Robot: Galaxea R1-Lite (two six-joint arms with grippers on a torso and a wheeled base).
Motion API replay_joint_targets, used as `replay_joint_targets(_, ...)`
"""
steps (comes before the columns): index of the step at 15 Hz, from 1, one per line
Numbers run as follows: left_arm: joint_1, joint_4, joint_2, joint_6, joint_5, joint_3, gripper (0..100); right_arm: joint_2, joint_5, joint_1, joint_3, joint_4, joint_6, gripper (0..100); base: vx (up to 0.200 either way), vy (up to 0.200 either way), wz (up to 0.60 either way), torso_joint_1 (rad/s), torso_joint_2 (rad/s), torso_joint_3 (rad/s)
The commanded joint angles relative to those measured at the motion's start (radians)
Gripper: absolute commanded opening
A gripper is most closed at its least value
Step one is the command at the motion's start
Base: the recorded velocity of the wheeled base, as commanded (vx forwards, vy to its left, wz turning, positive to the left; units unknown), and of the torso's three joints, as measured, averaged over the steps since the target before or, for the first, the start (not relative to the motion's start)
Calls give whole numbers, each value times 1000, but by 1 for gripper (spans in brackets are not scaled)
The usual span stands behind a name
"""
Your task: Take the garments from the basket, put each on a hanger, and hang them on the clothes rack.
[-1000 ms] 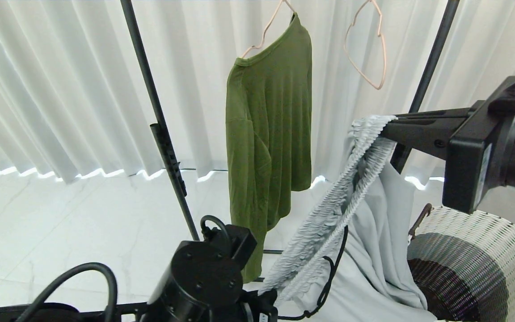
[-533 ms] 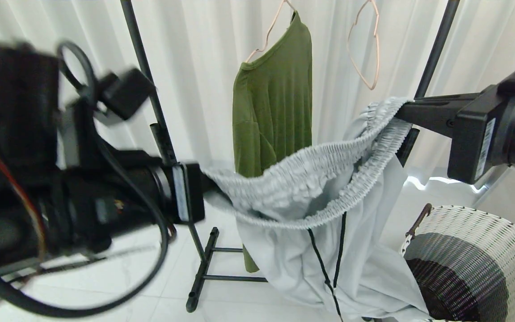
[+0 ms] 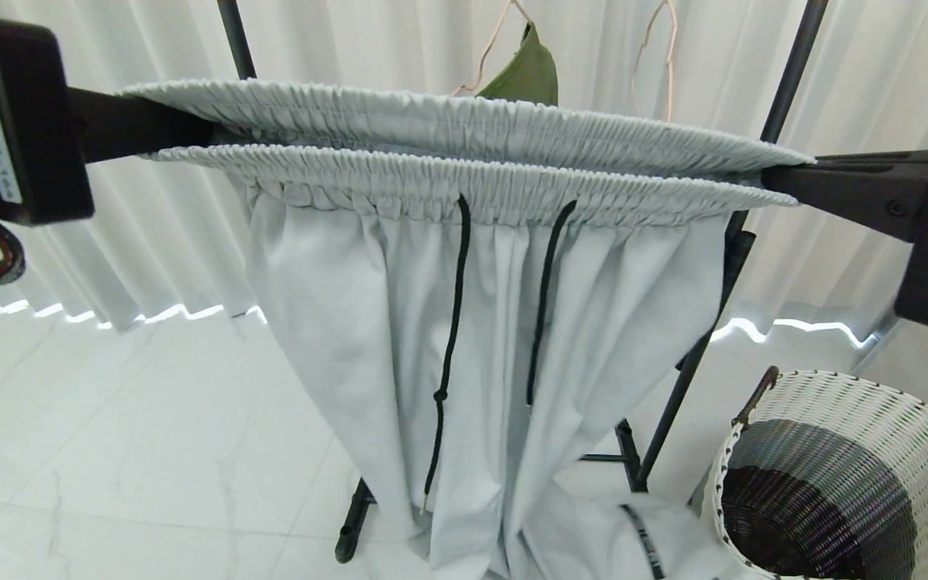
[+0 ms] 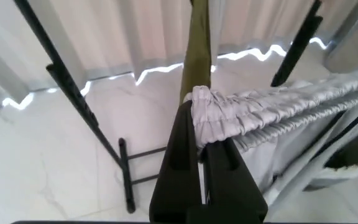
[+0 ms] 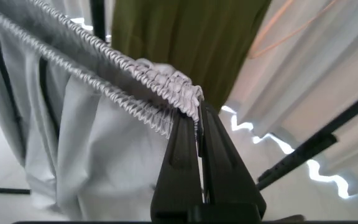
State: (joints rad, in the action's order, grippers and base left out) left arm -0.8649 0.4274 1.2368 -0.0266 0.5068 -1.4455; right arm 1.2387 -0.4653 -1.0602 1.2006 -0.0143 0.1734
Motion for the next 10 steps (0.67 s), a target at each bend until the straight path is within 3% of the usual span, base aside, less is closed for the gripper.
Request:
replay_joint_targets(1, -123, 1, 3, 20, 58, -7, 0, -50, -1, 25, -4, 5, 17, 0, 0, 0, 0, 0, 0, 0)
replay_joint_targets(7, -177, 1, 15, 30, 73, -24, 0, -42, 8, 36, 73, -1, 129, 0, 0, 0, 0, 0, 0, 0)
replay_joint_targets(10, -198, 1, 18, 34, 104, -44, 0, -48, 2, 36, 94, -23, 140, 0, 0, 0, 0, 0, 0, 0)
